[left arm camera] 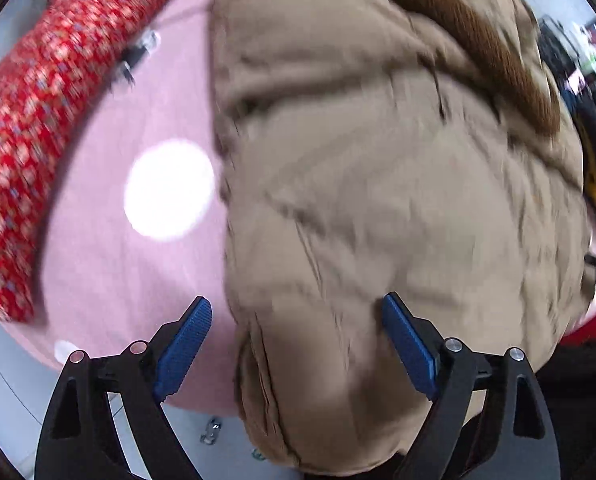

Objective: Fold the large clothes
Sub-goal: 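Grasp the jacket hem with both tools, then lift the hem with both tools and fold it toward the hood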

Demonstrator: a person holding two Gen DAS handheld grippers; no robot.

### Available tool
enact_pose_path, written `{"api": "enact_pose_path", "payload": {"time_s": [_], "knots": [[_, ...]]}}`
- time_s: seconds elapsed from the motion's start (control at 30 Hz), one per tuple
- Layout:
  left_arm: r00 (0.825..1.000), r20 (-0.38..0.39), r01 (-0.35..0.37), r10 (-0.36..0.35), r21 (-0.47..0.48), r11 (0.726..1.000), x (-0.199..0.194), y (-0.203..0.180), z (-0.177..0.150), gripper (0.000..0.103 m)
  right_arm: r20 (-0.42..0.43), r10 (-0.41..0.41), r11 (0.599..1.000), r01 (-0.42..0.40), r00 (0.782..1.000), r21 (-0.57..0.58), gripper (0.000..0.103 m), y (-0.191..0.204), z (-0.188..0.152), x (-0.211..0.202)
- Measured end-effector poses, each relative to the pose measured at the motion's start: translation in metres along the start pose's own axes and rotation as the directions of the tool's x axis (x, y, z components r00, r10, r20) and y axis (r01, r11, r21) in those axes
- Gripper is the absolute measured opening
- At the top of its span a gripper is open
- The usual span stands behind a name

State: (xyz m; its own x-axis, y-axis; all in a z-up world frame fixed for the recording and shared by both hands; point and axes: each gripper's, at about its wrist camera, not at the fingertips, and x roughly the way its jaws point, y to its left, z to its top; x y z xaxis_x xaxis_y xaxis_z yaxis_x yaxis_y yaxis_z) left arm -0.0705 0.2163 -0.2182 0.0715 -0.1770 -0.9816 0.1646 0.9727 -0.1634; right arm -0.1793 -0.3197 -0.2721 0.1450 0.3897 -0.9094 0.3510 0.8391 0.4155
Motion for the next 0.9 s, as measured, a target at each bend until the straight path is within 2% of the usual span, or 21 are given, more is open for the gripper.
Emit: {"api": "enact_pose_path", "payload": {"time_s": [0.1, 0.17, 0.3, 0.4, 0.47, 0.57, 0.63, 0.67, 0.8, 0.9], "knots": [[0.997, -0.018, 0.069, -0.07, -0.088, 0.994, 0.007, 0.007, -0.014, 0.085, -0.054, 0.035, 0.999, -0.035, 0.998, -0.009, 0.098, -0.005, -0.003, 0.01], [0.993, -0.007, 0.111, -0.114, -0.159, 0.981, 0.009, 0.012, -0.022, 0.085, -0.09, 0.068, 0.997, -0.07, 0.994, -0.016, 0.094, -0.002, -0.012, 0.017], [0.989, -0.023, 0.14, -0.146, -0.174, 0.975, 0.016, 0.014, -0.03, 0.085, -0.106, 0.046, 0.997, -0.052, 0.993, -0.059, 0.085, 0.014, -0.015, 0.026], [0.988, -0.043, 0.141, -0.148, -0.139, 0.98, 0.019, 0.007, -0.029, 0.084, -0.103, 0.05, 0.998, -0.055, 0.993, -0.042, 0.074, 0.016, -0.015, 0.027], [0.987, -0.056, 0.141, -0.148, -0.123, 0.982, 0.019, -0.001, -0.03, 0.078, -0.106, 0.058, 0.997, -0.064, 0.993, -0.047, 0.057, 0.019, -0.014, 0.025], [0.985, -0.066, 0.153, -0.162, -0.125, 0.98, 0.02, -0.012, -0.025, 0.065, -0.106, 0.075, 0.995, -0.081, 0.992, -0.053, 0.036, 0.027, -0.01, 0.019], [0.983, -0.07, 0.161, -0.17, -0.119, 0.98, 0.018, -0.018, -0.023, 0.053, -0.107, 0.085, 0.994, -0.092, 0.991, -0.057, 0.029, 0.028, -0.008, 0.014], [0.982, -0.076, 0.162, -0.172, -0.119, 0.98, 0.017, -0.021, -0.021, 0.051, -0.107, 0.09, 0.994, -0.097, 0.99, -0.056, 0.026, 0.029, -0.008, 0.013], [0.979, -0.084, 0.175, -0.187, -0.132, 0.976, 0.006, -0.033, -0.004, 0.03, -0.096, 0.126, 0.991, -0.13, 0.987, -0.036, 0.022, 0.04, -0.007, 0.005], [0.979, -0.065, 0.185, -0.194, -0.117, 0.976, -0.007, -0.039, 0.006, 0.024, -0.082, 0.186, 0.982, -0.187, 0.979, -0.01, 0.02, 0.046, -0.005, -0.004]]}}
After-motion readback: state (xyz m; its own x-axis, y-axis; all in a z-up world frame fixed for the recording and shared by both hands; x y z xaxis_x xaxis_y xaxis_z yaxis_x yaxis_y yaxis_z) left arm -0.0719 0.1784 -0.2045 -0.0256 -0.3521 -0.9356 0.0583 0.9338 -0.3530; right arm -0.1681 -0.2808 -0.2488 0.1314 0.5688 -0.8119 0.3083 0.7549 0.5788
